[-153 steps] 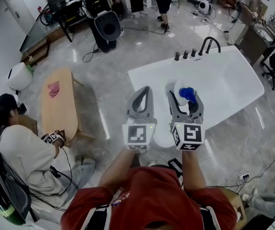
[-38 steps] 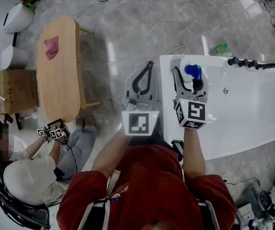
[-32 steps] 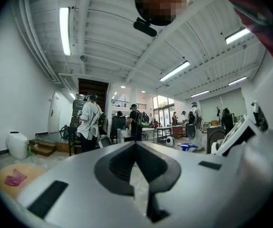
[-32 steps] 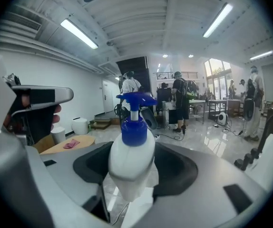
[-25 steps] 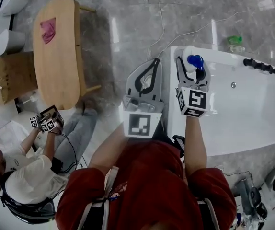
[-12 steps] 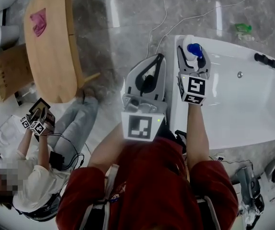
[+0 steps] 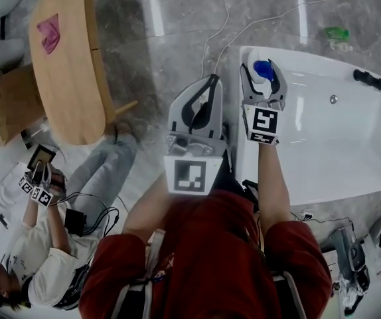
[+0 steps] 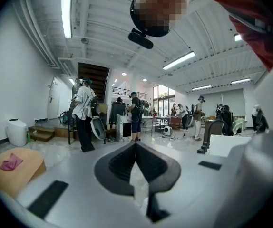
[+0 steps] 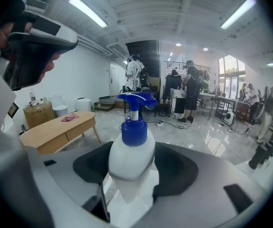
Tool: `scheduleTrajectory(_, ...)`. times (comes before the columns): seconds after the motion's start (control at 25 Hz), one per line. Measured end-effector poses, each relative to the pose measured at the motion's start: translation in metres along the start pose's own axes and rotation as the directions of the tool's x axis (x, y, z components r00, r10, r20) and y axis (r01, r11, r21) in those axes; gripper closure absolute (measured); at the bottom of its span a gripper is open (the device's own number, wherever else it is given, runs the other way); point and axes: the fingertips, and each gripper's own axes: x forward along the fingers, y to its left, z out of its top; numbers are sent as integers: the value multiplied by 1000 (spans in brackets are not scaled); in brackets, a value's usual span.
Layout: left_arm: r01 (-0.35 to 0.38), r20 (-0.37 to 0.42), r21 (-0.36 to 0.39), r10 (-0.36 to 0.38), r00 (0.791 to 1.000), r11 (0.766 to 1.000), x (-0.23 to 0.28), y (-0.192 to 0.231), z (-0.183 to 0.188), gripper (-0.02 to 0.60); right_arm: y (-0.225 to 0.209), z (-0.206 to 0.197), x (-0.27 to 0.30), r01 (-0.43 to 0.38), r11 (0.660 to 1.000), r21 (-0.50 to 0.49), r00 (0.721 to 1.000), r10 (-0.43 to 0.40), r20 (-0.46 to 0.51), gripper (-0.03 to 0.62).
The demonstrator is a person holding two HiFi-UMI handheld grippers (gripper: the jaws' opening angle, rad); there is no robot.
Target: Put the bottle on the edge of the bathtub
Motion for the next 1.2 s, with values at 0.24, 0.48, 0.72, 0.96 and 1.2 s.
scheduleTrajectory(0.24, 6, -5, -6, -6, 1000, 1000, 1, -4, -7, 566, 0, -6, 4, 4, 1000, -1, 1000, -4, 9, 313)
scheduleTrajectory(0.48, 20, 12, 0, -20, 1000, 1000, -1, -5, -11, 566, 4, -19, 6, 2, 999, 32, 1000, -2, -16, 249)
scheduleTrajectory(0.72, 29, 40, 8, -29, 999, 1000, -6, -19, 21, 566, -7, 5, -18, 11, 997, 72, 1000, -12, 6, 243)
scheduleTrajectory(0.96, 37, 78, 12, -38, 996, 999, -20, -34, 40, 566, -12, 15, -50, 24, 990, 140, 999, -29, 40, 241)
scheduleTrajectory(1.2, 42, 105, 12, -43, 994, 999, -47, -61, 59, 566, -16, 37, -109, 36, 987, 157, 992, -54, 113, 241)
